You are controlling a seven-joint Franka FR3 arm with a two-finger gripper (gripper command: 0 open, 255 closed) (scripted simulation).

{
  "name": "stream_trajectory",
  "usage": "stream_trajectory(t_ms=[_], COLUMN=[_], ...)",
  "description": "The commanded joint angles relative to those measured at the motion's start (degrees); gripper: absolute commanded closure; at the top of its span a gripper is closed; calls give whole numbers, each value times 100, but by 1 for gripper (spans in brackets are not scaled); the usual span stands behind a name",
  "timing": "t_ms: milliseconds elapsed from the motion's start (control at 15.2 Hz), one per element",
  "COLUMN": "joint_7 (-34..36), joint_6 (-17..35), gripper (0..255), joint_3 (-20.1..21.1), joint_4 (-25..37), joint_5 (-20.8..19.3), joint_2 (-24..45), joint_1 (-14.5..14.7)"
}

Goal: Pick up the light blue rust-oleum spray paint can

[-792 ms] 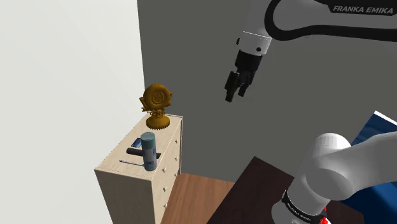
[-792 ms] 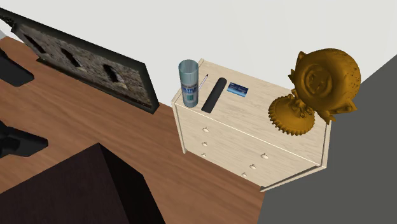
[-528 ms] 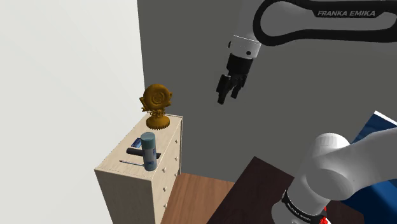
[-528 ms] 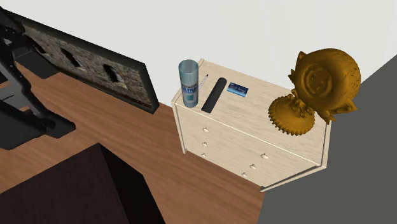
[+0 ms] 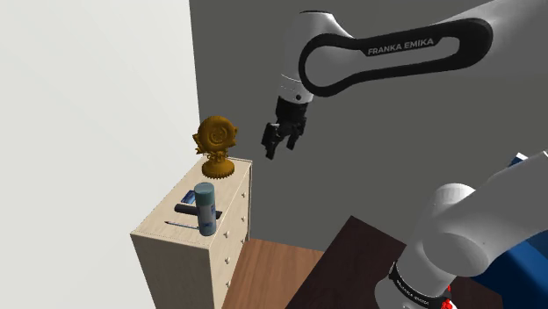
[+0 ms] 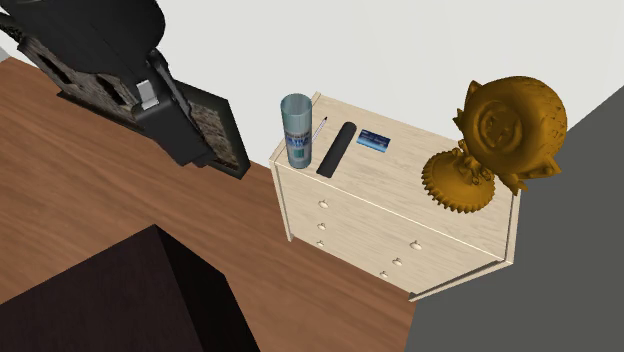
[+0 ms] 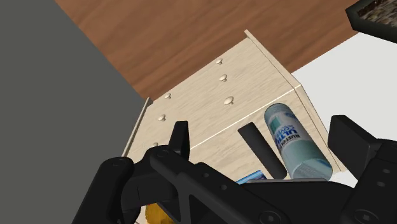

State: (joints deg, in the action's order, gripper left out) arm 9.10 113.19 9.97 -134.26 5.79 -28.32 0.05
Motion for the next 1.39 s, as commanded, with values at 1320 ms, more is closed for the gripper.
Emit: stream_trajectory(t_ms=[1320], joint_7=[1938], joint_6=[1754], gripper=[0], joint_3=[713], joint_4=[2976], joint_5=[-1780], joint_2=[4834], joint_1=[421])
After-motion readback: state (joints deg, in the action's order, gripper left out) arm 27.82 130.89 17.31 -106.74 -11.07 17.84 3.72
